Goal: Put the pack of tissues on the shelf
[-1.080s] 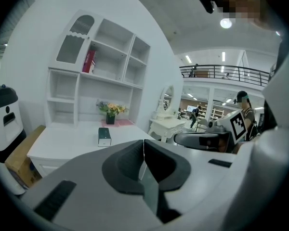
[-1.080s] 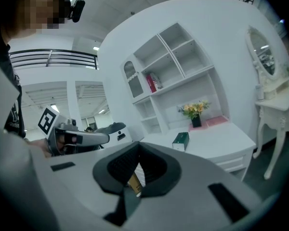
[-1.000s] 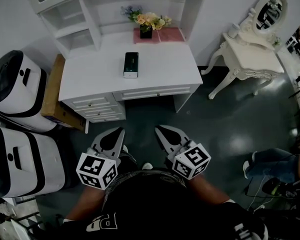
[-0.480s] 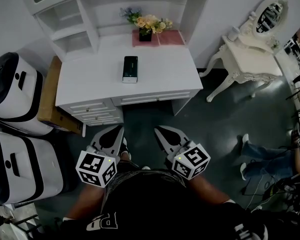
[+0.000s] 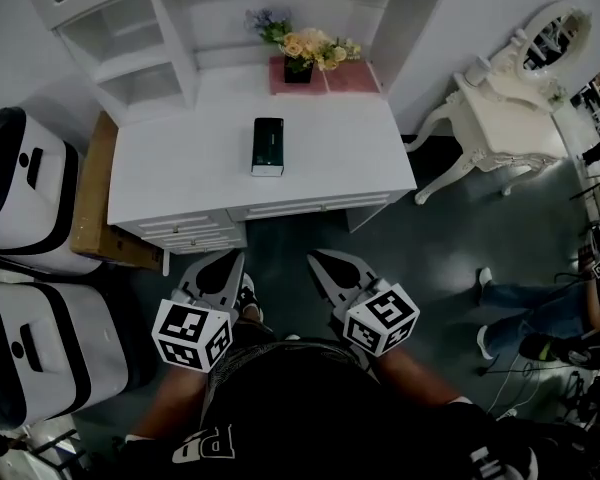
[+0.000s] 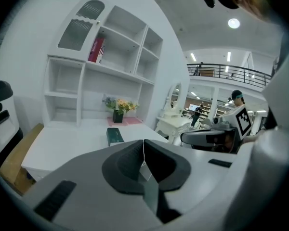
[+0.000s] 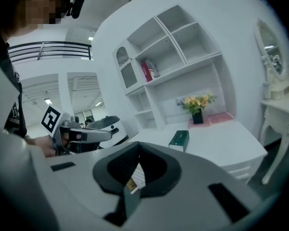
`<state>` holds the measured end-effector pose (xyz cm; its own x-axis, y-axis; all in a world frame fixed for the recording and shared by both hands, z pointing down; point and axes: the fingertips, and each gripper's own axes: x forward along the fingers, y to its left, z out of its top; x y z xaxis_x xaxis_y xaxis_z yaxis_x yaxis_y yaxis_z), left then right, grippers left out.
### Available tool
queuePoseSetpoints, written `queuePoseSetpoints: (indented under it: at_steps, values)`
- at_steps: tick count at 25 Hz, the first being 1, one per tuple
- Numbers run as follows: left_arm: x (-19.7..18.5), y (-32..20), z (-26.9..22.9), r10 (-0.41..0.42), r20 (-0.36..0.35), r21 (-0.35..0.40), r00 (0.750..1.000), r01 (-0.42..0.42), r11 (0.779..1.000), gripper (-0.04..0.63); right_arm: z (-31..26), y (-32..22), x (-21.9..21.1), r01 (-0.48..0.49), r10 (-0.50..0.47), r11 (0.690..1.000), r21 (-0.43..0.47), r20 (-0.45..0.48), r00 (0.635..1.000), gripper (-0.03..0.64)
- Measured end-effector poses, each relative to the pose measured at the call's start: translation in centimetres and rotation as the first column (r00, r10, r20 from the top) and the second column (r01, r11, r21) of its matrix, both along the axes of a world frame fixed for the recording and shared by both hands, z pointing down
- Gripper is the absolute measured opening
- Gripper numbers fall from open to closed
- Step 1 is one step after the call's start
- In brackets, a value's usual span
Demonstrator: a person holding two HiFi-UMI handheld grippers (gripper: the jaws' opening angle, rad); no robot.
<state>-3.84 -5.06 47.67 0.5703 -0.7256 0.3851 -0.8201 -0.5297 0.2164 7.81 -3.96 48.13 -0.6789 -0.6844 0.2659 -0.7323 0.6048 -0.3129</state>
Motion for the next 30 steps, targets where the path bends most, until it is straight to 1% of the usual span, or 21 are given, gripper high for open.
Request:
queuePoseSetpoints:
  at_steps: [4,15,21,24,30]
  values:
    - [-1.1,-3.2,0.6,0.012,0.007,-0.012,1.000,-0.012,1.000,0.015,0.7,-3.3,-1.0,-0.013,0.012,1.000,-0.025,-0.021,1.000,0.009]
    - [-4.7,-12.7,1.4,0.079,0.030,-0.027,0.996,-0.079,0.997,0.015,1.5,-11.6,-4.9,-0.058,0.055,0.998,-0.036,-0.089,0.995,0.009]
    - [-6.1,-16.7,3.1,0.134,0.052,-0.042,0.990,-0.131,0.990,0.015,3.5,-15.7,-6.2,-0.115,0.106,0.992,-0.054,-0.158,0.982,0.011]
    - [-6.9,-18.3,3.9,0.152,0.067,-0.052,0.986,-0.149,0.987,0.017,4.5,-17.1,-6.5,-0.143,0.129,0.987,-0.066,-0.180,0.975,0.011]
    - [-7.4,-20.7,5.1,0.199,0.072,-0.071,0.977,-0.194,0.978,0.015,6.3,-19.8,-6.8,-0.210,0.191,0.975,-0.072,-0.211,0.959,0.017]
